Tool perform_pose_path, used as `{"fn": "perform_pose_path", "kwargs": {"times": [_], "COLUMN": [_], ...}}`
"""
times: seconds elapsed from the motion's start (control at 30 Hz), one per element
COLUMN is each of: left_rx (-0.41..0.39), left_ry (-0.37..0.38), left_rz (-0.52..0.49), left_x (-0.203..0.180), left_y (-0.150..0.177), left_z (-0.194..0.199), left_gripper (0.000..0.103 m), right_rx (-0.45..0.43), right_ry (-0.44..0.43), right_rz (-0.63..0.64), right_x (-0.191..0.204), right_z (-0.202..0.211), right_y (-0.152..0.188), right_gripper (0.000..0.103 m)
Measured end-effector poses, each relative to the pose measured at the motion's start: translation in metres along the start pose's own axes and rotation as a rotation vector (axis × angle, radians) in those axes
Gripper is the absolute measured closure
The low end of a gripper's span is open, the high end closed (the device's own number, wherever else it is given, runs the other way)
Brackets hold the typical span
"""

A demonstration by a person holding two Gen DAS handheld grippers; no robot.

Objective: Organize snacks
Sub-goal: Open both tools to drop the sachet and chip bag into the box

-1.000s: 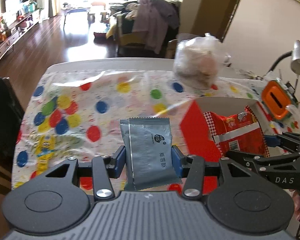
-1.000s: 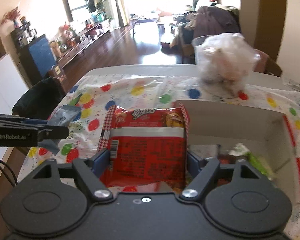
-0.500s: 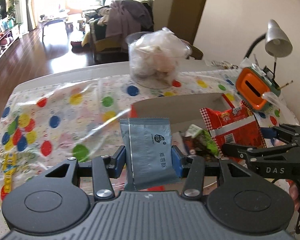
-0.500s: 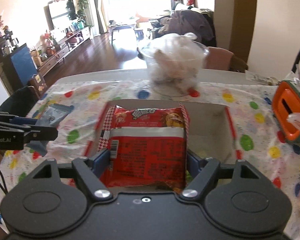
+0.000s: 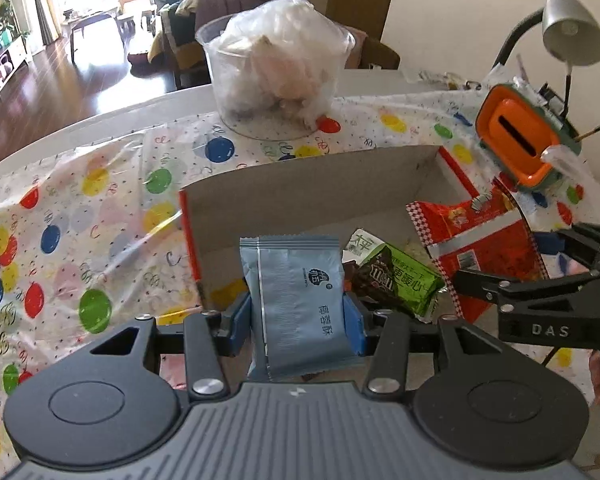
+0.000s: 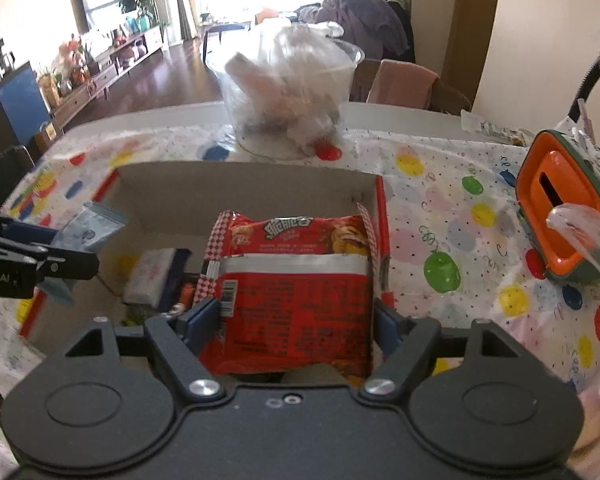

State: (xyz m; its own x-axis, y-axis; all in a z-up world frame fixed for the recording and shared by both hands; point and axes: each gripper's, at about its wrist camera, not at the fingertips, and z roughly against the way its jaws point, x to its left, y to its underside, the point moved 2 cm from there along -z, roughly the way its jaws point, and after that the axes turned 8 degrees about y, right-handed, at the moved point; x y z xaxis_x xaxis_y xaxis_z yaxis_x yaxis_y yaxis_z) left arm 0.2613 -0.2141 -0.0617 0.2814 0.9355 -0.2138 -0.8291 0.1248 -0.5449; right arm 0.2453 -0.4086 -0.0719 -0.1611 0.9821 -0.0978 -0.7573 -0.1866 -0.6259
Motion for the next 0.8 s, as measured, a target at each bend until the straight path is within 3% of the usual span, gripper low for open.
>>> {"fn": "perform_pose_path", "kwargs": {"times": [0.17, 0.23, 0.37, 0.53, 0.8], "left_rx": [0.019, 0.031, 0.074, 0.131, 0.148], "left_ry": [-0.035, -0.045, -0.052, -0.076, -0.084], "left_rz": [-0.001, -0.007, -0.015, 0.006, 0.011], "left_x": [-0.005, -0.006, -0.005, 0.000, 0.005], "left_y": [-0.011, -0.015, -0.021, -0.023, -0.024], "left_z": [-0.021, -0.029, -0.045, -0.062, -0.068], "left_gripper": [0.056, 0.056, 0.056, 0.056, 0.054], "right_rx": [0.027, 0.036, 0.049, 0.064, 0.060], "right_ry": [-0.028, -0.055, -0.081, -0.082, -0.106], "right_rz": [0.033, 0.064, 0.086, 0.118, 0.112], "right_x": [0.003, 0.007, 0.012, 0.014, 0.011], "right_z": [-0.024, -0.031, -0.043, -0.052, -0.046], "right_y": [-0.012, -0.017, -0.026, -0.029, -0.022], "right_gripper": [0.025, 0.034, 0.039, 0.038, 0.030]}}
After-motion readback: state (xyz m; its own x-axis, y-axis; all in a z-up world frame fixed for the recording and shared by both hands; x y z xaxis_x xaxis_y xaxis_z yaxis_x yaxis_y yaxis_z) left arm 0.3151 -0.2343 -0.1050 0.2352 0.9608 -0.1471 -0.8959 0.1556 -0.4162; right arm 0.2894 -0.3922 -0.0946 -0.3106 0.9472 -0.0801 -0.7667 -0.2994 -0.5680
